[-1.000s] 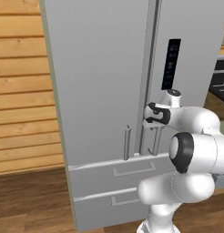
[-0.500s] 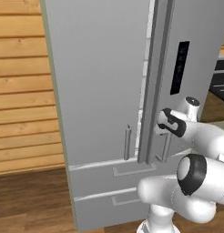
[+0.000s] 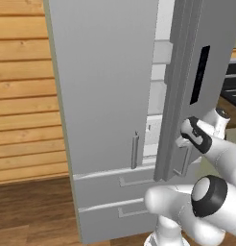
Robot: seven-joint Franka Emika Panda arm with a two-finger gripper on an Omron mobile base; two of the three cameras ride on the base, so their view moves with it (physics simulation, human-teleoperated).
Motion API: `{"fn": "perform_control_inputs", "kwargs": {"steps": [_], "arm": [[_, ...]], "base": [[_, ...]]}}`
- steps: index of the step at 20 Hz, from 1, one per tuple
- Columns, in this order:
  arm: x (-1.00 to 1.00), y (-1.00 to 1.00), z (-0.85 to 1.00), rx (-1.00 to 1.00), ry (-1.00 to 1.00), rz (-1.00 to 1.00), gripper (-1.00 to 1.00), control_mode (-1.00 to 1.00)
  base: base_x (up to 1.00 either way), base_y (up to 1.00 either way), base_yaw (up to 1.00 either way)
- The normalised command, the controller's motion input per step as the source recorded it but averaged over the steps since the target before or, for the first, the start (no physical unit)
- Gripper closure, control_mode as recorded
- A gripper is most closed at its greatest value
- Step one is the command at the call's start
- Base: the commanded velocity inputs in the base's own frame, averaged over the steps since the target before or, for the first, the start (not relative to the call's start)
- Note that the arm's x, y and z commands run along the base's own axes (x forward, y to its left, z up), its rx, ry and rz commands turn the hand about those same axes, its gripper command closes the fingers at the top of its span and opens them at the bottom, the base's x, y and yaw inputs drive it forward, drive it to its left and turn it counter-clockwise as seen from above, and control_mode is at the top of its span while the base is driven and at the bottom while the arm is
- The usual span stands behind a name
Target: Take the strawberry from the fridge and place it on top of the pancake, located on the dining counter.
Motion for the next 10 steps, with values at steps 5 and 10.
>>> {"fn": "perform_control_inputs", "kwargs": {"steps": [5, 10], "arm": [[-0.26, 0.0, 0.36, -0.03, 0.03, 0.0, -1.0, -1.0], [-0.66, 0.05, 1.0, -0.09, -0.05, 0.0, -1.0, -1.0]], "base": [[0.0, 0.0, 0.0], [0.0, 0.0, 0.0]]}}
